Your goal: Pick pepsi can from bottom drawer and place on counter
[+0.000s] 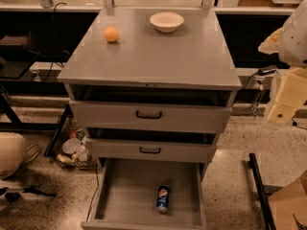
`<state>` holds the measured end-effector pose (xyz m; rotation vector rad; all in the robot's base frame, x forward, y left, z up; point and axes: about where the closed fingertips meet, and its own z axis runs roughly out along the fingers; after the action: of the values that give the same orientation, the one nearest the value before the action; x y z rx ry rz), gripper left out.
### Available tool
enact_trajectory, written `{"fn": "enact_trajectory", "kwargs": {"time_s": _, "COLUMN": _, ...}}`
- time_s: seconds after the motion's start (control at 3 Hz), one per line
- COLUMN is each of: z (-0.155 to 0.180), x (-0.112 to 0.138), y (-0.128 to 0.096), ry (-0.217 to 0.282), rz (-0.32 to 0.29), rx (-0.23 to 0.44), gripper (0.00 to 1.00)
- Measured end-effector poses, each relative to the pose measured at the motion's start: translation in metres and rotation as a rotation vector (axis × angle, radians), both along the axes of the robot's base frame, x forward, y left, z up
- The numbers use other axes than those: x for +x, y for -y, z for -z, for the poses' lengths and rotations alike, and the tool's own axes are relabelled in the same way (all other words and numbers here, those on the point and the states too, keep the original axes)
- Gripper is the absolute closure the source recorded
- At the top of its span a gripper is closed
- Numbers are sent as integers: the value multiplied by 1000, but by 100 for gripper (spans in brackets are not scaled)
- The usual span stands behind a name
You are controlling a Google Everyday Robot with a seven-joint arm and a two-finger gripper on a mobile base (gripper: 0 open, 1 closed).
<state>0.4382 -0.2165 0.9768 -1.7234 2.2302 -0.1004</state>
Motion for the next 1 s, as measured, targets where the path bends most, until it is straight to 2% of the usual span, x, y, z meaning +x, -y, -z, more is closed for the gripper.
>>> {"fn": "enact_trajectory", "kwargs": {"time_s": 0.33, "z": 0, "x": 0, "y": 0, "ry": 6, "rz": 9, "rx": 5, "gripper": 0}}
{"fn": "enact_trajectory", "kwargs": {"time_s": 0.67, "z": 35, "x": 0, "y": -1, "ry": -54, "rz": 112, "rx": 57, "gripper": 0}}
{"fn": "enact_trajectory", "kwargs": {"time_s": 1.0, "z": 111, "x": -3, "y": -13, "ry": -167, "rz": 288, "rx": 149, "gripper": 0}}
